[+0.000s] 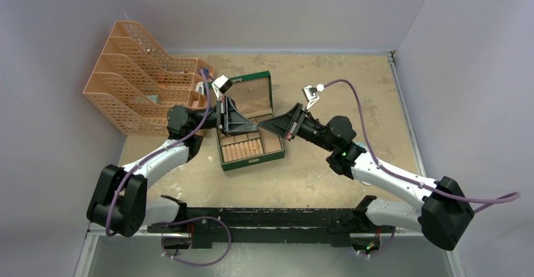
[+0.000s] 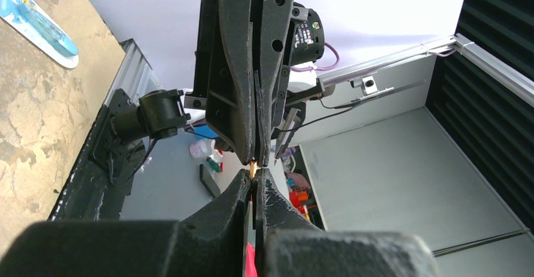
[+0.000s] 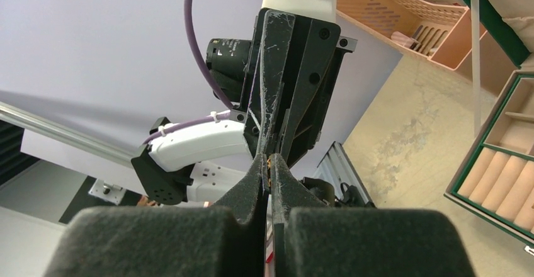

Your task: Organize the mixed jewelry

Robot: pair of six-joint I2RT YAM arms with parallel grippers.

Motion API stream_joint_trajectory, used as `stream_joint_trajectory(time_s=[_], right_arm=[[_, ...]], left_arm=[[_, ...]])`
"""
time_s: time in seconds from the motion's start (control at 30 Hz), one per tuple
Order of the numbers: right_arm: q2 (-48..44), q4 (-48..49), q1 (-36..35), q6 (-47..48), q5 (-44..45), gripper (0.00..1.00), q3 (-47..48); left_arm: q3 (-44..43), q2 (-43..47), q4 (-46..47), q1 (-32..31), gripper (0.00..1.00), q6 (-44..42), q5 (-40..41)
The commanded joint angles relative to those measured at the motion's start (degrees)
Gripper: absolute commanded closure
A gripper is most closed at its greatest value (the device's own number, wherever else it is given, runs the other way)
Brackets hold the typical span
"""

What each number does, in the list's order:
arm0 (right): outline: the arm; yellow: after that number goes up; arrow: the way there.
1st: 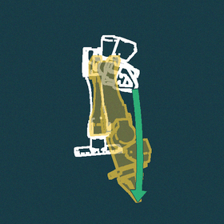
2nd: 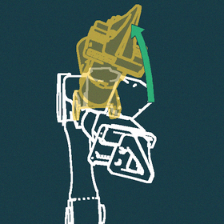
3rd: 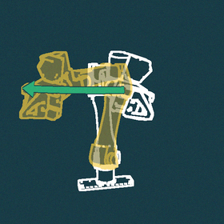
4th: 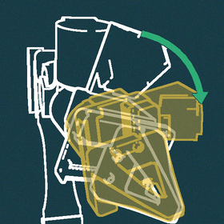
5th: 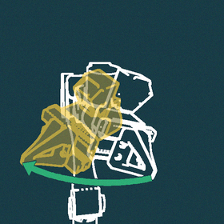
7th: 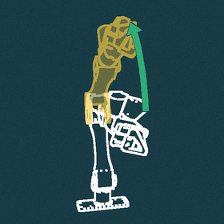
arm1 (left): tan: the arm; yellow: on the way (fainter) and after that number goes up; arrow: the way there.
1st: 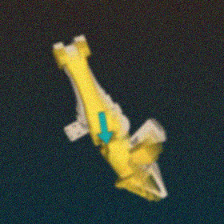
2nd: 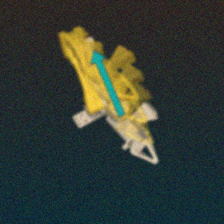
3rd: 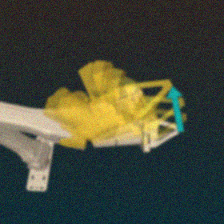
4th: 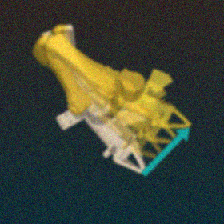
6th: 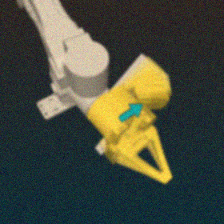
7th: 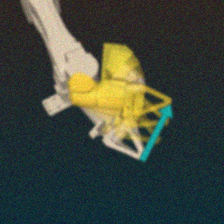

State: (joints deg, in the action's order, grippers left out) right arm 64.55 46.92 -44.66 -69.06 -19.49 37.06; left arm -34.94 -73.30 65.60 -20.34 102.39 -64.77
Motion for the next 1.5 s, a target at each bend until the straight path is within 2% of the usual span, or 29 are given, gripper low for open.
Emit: stream_joint_trajectory(time_s=[0.0,0.03,0.23,0.37,0.5,0.77,0.9,0.97,1.03,1.47], right_arm=[[-1.24,2.85,-0.43,-0.71,-1.93,1.0,0.56],[-1.58,2.34,-0.45,-0.56,-1.18,1.0,0.64],[-3.84,-2.14,-0.42,-1.01,2.63,1.0,0.31],[-4.87,-3.1,-0.42,-1.54,3.6,1.0,0.15],[-4.46,-3.35,-0.42,-1.3,3.19,1.0,0.63],[-3.27,-4.19,-0.42,-0.27,2.4,1.0,1.4],[-3.11,-4.37,-0.42,0.18,2.28,1.0,1.79],[-3.55,-2.4,-0.42,1.13,2.17,0.82,1.23],[-4.11,-0.53,-0.47,1.1,2.49,0.71,0.57],[-4.1,-2.32,-0.46,1.13,3.05,0.63,-0.5]], left_arm=[[-1.63,-0.14,3.55,-0.08,1.0,-0.61,1.52],[-1.58,-0.05,3.48,-0.06,1.0,-0.75,1.5],[-0.3,0.77,2.69,-0.05,0.82,-1.49,2.2],[-0.13,0.85,2.66,-0.05,0.78,-1.61,2.16],[-0.15,1.13,1.09,-0.05,0.8,-2.55,2.19],[-1.69,2.5,-5.59,-0.05,0.98,-7.11,1.76],[-2.62,3.84,-10.76,-0.05,1.0,-10.07,2.06],[-2.91,4.46,-12.74,-0.03,1.0,-11.24,2.47],[-3.02,5.01,-14.06,-0.05,1.0,-11.87,3.19],[-3.29,5.89,-15.17,-0.05,1.0,-12.48,6.48]])
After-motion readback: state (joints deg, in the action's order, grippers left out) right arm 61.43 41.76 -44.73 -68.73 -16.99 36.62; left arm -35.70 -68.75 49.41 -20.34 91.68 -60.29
